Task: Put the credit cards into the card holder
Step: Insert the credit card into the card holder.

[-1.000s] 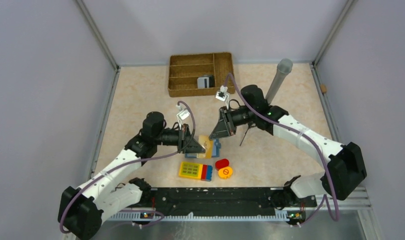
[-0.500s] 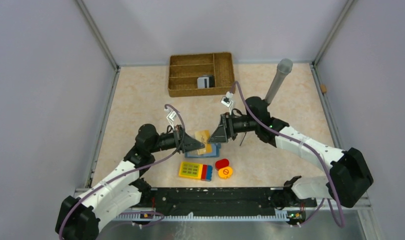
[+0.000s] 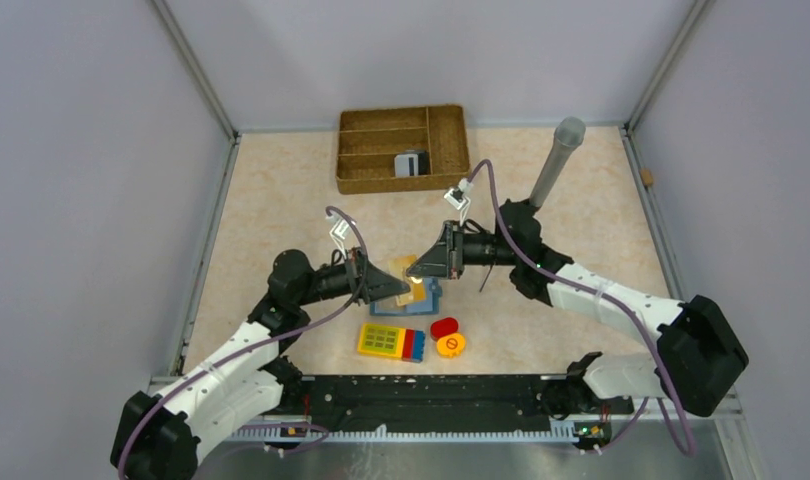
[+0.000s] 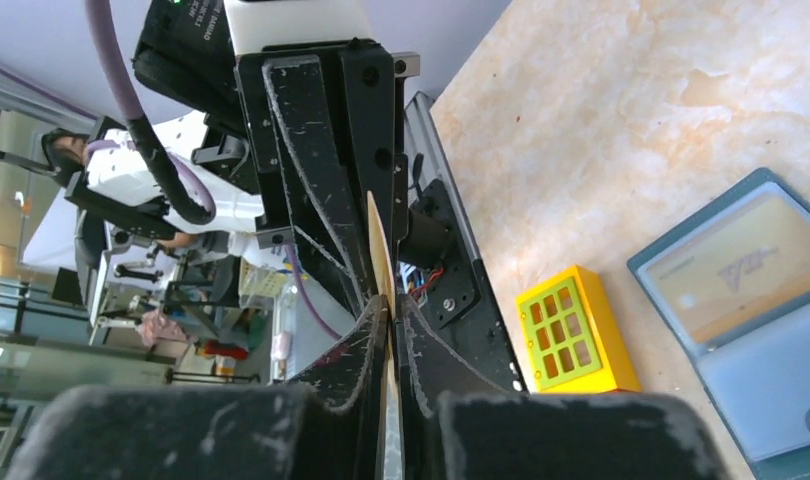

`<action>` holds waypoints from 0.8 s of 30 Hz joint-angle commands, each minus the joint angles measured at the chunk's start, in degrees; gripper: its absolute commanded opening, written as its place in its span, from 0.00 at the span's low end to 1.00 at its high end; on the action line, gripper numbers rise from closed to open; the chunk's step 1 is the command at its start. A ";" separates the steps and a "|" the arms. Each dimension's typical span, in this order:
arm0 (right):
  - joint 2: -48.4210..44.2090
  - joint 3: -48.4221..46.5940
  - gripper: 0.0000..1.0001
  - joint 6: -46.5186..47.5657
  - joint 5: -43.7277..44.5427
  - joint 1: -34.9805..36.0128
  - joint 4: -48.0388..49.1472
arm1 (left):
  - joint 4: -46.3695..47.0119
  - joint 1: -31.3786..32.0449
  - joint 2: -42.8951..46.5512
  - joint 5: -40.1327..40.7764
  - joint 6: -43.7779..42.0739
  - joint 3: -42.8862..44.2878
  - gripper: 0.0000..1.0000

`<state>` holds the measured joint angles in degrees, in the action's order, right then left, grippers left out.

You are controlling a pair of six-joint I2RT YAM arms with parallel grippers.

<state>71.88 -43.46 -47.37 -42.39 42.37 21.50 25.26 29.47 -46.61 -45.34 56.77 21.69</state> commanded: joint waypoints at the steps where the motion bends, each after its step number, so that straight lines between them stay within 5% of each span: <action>1: 0.58 0.82 0.00 -2.55 2.33 1.14 4.84 | 0.03 0.15 -0.35 1.84 -1.32 -0.21 0.07; 5: 1.64 -1.52 0.00 1.23 14.98 1.14 -12.09 | -19.81 0.06 -0.73 12.36 -9.62 4.28 0.58; 8: 4.28 -1.35 0.00 0.33 20.94 1.14 -15.40 | -32.06 -0.03 -2.33 22.01 -14.78 7.47 0.75; 13: 9.96 -1.16 0.00 -2.14 23.05 1.14 -13.29 | -38.96 -0.43 -7.10 30.51 -17.00 9.61 0.78; 24: 20.11 -2.91 0.00 -4.11 24.96 1.15 -10.95 | -39.16 -2.06 -14.52 37.41 -17.59 7.98 0.62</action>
<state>89.71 -43.97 -49.69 -18.24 43.00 7.20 -14.02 28.10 -60.23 -12.12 40.62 29.32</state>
